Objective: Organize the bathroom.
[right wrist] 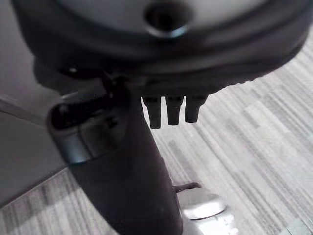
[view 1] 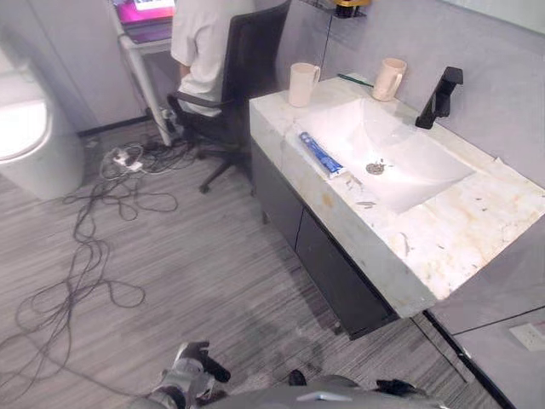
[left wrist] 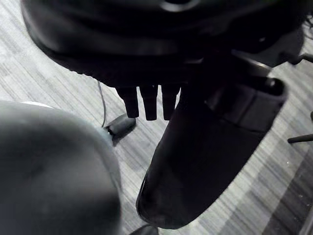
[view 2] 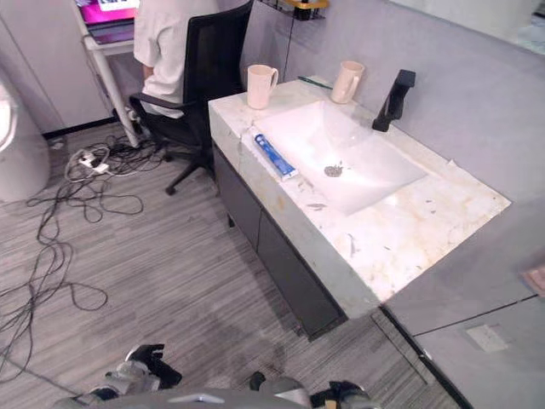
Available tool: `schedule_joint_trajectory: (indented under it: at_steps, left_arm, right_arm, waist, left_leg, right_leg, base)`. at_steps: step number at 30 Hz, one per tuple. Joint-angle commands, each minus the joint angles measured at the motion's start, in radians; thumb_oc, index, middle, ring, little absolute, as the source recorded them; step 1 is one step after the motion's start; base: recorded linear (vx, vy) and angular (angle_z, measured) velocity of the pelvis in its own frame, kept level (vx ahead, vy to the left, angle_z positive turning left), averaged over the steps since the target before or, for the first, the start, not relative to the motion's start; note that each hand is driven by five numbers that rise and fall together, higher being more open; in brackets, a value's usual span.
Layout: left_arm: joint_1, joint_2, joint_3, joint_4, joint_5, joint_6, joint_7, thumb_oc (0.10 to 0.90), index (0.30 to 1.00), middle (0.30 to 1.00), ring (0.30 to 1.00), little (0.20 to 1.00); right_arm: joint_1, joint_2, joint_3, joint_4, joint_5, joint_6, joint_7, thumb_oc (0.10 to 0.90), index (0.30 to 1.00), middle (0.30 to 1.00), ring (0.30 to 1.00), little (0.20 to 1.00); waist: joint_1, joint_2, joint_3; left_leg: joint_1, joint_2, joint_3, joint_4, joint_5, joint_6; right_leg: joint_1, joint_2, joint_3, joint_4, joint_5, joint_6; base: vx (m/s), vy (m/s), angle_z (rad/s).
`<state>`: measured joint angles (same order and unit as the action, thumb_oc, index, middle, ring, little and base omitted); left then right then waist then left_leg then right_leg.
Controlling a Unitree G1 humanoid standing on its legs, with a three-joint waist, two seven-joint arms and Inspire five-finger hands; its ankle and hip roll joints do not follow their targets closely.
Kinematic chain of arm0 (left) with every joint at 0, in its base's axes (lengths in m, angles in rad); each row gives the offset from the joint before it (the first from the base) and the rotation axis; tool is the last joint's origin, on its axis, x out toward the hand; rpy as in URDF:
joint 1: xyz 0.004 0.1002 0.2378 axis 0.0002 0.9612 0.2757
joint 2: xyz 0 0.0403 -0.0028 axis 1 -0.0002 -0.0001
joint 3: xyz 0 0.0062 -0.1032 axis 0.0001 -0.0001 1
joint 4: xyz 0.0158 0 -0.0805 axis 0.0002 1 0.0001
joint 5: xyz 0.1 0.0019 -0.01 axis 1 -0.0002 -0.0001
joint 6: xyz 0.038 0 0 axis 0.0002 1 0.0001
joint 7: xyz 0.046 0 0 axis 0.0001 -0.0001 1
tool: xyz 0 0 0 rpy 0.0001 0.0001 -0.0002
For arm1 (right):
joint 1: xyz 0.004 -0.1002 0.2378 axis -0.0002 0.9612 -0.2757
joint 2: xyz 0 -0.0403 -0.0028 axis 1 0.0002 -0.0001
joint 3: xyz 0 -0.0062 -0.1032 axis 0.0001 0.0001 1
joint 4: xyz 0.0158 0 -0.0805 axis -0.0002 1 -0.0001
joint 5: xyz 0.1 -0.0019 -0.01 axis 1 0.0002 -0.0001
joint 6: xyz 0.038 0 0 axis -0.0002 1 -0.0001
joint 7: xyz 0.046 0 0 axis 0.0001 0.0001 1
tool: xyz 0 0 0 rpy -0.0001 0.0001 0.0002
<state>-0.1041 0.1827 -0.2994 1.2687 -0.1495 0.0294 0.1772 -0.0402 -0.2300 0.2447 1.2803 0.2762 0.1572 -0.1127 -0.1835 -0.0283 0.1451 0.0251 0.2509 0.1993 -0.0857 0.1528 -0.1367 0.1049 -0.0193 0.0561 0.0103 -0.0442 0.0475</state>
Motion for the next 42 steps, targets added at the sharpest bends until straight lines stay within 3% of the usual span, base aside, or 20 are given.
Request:
schedule_joint_trajectory:
  at_steps: [1,3,6,8,10,11,13,14,17,18,19,20,22,24,27,29,31,36,38,42]
  left_arm:
    - [-0.038,0.054,-0.004,-0.003,0.000,-0.035,-0.005,0.800,0.900,0.900,0.900,0.900]
    - [-0.049,0.049,-0.019,-0.011,-0.008,-0.013,-0.001,0.800,0.900,0.900,0.900,0.900]
    - [-0.053,0.041,-0.029,-0.008,-0.003,-0.007,-0.009,0.800,0.900,0.900,0.900,0.900]
    - [-0.055,0.041,-0.038,0.003,-0.010,0.001,0.012,0.800,0.900,0.900,0.900,0.900]
    - [-0.059,0.043,-0.031,0.012,-0.038,0.021,0.040,0.800,0.900,0.900,0.900,0.900]
    - [-0.061,0.046,-0.023,0.020,-0.051,0.025,0.048,0.800,0.900,0.900,0.900,0.900]
    - [-0.069,0.054,-0.011,0.029,-0.058,0.024,0.054,0.800,0.900,0.900,0.900,0.900]
    - [-0.075,0.051,-0.012,0.034,-0.048,0.020,0.061,0.800,0.900,0.900,0.900,0.900]
    - [-0.081,0.042,-0.016,0.032,-0.047,0.009,0.086,0.800,0.900,0.900,0.900,0.900]
    - [-0.083,0.040,-0.016,0.031,-0.044,0.008,0.090,0.800,0.900,0.900,0.900,0.900]
    - [-0.088,0.034,-0.015,0.032,-0.044,0.005,0.109,0.800,0.900,0.900,0.900,0.900]
    - [-0.086,0.030,-0.014,0.027,-0.033,0.010,0.102,0.800,0.900,0.900,0.900,0.900]
    - [-0.087,0.025,-0.020,0.024,0.008,-0.002,0.076,0.800,0.900,0.900,0.900,0.900]
    - [-0.095,0.018,-0.041,0.013,0.002,-0.017,0.080,0.800,0.900,0.900,0.900,0.900]
    - [-0.104,0.017,-0.032,-0.006,-0.009,-0.003,0.073,0.800,0.900,0.900,0.900,0.900]
    - [-0.107,0.020,-0.035,-0.014,0.027,0.006,0.066,0.800,0.900,0.900,0.900,0.900]
    - [-0.102,0.024,-0.037,-0.020,0.001,0.008,0.083,0.800,0.900,0.900,0.900,0.900]
    - [-0.074,0.035,-0.025,-0.004,-0.021,-0.011,0.099,0.800,0.900,0.900,0.900,0.900]
    - [-0.078,0.036,-0.019,0.005,-0.021,-0.014,0.094,0.800,0.900,0.900,0.900,0.900]
    - [-0.087,0.043,-0.036,0.013,-0.011,-0.010,0.075,0.800,0.900,0.900,0.900,0.900]
  right_arm:
    - [-0.018,-0.029,-0.002,-0.003,-0.041,-0.002,-0.009,0.800,0.900,0.900,0.900,0.900]
    - [-0.010,-0.025,-0.009,-0.008,-0.040,0.000,-0.012,0.800,0.900,0.900,0.900,0.900]
    - [0.005,-0.017,-0.016,-0.020,-0.020,0.001,-0.018,0.800,0.900,0.900,0.900,0.900]
    - [0.023,-0.017,-0.020,-0.028,-0.037,-0.008,-0.002,0.800,0.900,0.900,0.900,0.900]
    - [0.025,-0.019,-0.019,-0.025,-0.074,-0.013,0.021,0.800,0.900,0.900,0.900,0.900]
    - [0.024,-0.017,-0.013,-0.019,-0.090,-0.019,0.030,0.800,0.900,0.900,0.900,0.900]
    - [0.020,-0.007,0.002,-0.014,-0.082,-0.026,0.025,0.800,0.900,0.900,0.900,0.900]
    - [0.023,-0.004,0.009,-0.015,-0.053,-0.029,0.013,0.800,0.900,0.900,0.900,0.900]
    - [0.032,-0.008,0.004,-0.019,-0.050,-0.025,0.023,0.800,0.900,0.900,0.900,0.900]
    - [0.035,-0.008,0.000,-0.017,-0.048,-0.027,0.026,0.800,0.900,0.900,0.900,0.900]
    - [0.045,-0.007,-0.012,-0.008,-0.036,-0.033,0.029,0.800,0.900,0.900,0.900,0.900]
    - [0.054,-0.008,-0.019,-0.004,-0.020,-0.034,0.024,0.800,0.900,0.900,0.900,0.900]
    - [0.069,-0.013,-0.031,-0.003,0.004,-0.045,0.015,0.800,0.900,0.900,0.900,0.900]
    - [0.071,-0.031,-0.040,-0.012,0.001,-0.034,0.017,0.800,0.900,0.900,0.900,0.900]
    - [0.059,-0.042,-0.044,-0.011,0.020,-0.035,0.015,0.800,0.900,0.900,0.900,0.900]
    - [0.048,-0.042,-0.048,-0.004,0.027,-0.040,0.015,0.800,0.900,0.900,0.900,0.900]
    - [0.036,-0.035,-0.041,0.013,0.032,-0.054,0.008,0.800,0.900,0.900,0.900,0.900]
    - [0.013,-0.033,-0.023,0.031,-0.001,-0.071,0.007,0.800,0.900,0.900,0.900,0.900]
    - [0.011,-0.033,-0.023,0.033,-0.012,-0.069,0.006,0.800,0.900,0.900,0.900,0.900]
    - [0.027,-0.022,-0.039,0.021,0.012,-0.120,0.000,0.800,0.900,0.900,0.900,0.900]
  waist:
    - [-0.008,0.036,-0.024]
    - [-0.017,0.047,-0.024]
    - [-0.031,0.057,-0.022]
    - [-0.039,0.071,-0.007]
    - [-0.042,0.073,0.000]
    - [-0.044,0.068,0.001]
    - [-0.058,0.040,-0.001]
    - [-0.066,0.013,-0.003]
    - [-0.077,-0.007,0.007]
    - [-0.080,-0.008,0.008]
    - [-0.099,-0.017,0.008]
    - [-0.109,-0.012,0.000]
    - [-0.120,-0.009,-0.013]
    - [-0.103,-0.028,-0.008]
    - [-0.080,-0.035,-0.004]
    - [-0.063,-0.043,-0.002]
    - [-0.042,-0.043,0.001]
    - [-0.001,-0.022,-0.014]
    - [-0.005,-0.004,-0.022]
    - [-0.045,0.029,-0.026]
  left_leg:
    - [-0.011,-0.007,0.010,0.114,-0.111,0.048]
    - [-0.001,-0.036,0.027,0.107,-0.128,0.066]
    - [0.022,-0.079,0.041,0.082,-0.151,0.096]
    - [0.050,-0.108,0.061,0.065,-0.185,0.123]
    - [0.067,-0.125,0.087,0.061,-0.202,0.134]
    - [0.081,-0.138,0.101,0.052,-0.206,0.136]
    - [0.115,-0.179,0.132,0.034,-0.212,0.129]
    - [0.132,-0.222,0.153,0.035,-0.228,0.128]
    - [0.194,-0.266,0.158,0.042,-0.298,0.135]
    - [0.202,-0.273,0.156,0.047,-0.311,0.141]
    - [0.221,-0.294,0.152,0.073,-0.334,0.154]
    - [0.239,-0.295,0.135,0.096,-0.343,0.147]
    - [0.214,-0.275,0.131,0.239,-0.282,0.105]
    - [0.051,-0.211,0.131,0.568,-0.155,0.026]
    - [-0.022,-0.185,0.115,0.627,-0.191,0.044]
    - [-0.044,-0.159,0.093,0.590,-0.215,0.073]
    - [-0.028,-0.142,0.029,0.447,-0.231,0.105]
    - [0.039,-0.138,-0.197,0.206,-0.243,0.100]
    - [0.072,-0.157,-0.199,0.158,-0.251,0.102]
    - [0.124,-0.192,-0.126,0.079,-0.263,0.123]
  right_leg:
    - [-0.099,-0.073,-0.122,0.208,-0.087,0.106]
    - [-0.118,-0.090,-0.116,0.265,-0.087,0.120]
    - [-0.200,-0.114,-0.096,0.421,-0.025,0.158]
    - [-0.316,-0.150,-0.091,0.647,0.042,0.156]
    - [-0.350,-0.163,-0.113,0.675,0.057,0.147]
    - [-0.355,-0.156,-0.131,0.635,0.059,0.148]
    - [-0.324,-0.100,-0.214,0.342,0.032,0.140]
    - [-0.316,-0.062,-0.278,0.171,0.076,0.134]
    - [-0.366,-0.055,-0.360,0.087,0.175,0.155]
    - [-0.373,-0.056,-0.357,0.096,0.178,0.151]
    - [-0.382,-0.041,-0.341,0.118,0.179,0.116]
    - [-0.374,-0.029,-0.324,0.131,0.166,0.098]
    - [-0.334,-0.013,-0.300,0.099,0.156,0.070]
    - [-0.223,-0.012,-0.246,0.041,0.129,0.032]
    - [-0.172,-0.022,-0.216,0.040,0.103,0.029]
    - [-0.146,-0.027,-0.189,0.037,0.093,0.029]
    - [-0.132,-0.026,-0.147,0.051,0.073,0.037]
    - [-0.128,-0.033,-0.049,0.062,0.047,0.068]
    - [-0.140,-0.045,-0.029,0.081,0.042,0.088]
    - [-0.199,-0.093,-0.015,0.138,0.050,0.136]
  base:
    - [0.24,0.457,-0.40]
    - [0.24,0.445,-0.07]
    - [0.23,0.406,-0.14]
    - [0.25,0.366,-0.30]
    - [0.23,0.220,-0.39]
    - [0.31,0.146,-0.57]
    - [0.38,0.136,-0.79]
    - [0.42,0.163,-0.80]
    - [0.34,0.159,-0.41]
    - [0.21,0.094,0.05]
    - [0.22,0.060,0.09]
    - [0.22,0.036,0.06]
    - [0.19,-0.014,0.14]
    - [0.25,0.018,0.13]
    - [0.14,0.130,-0.49]
    - [0.16,0.227,-0.79]
    - [0.18,0.288,-0.74]
    - [0.20,0.353,-1.06]
    - [0.14,0.401,-1.57]
    - [0.05,0.364,-0.95]
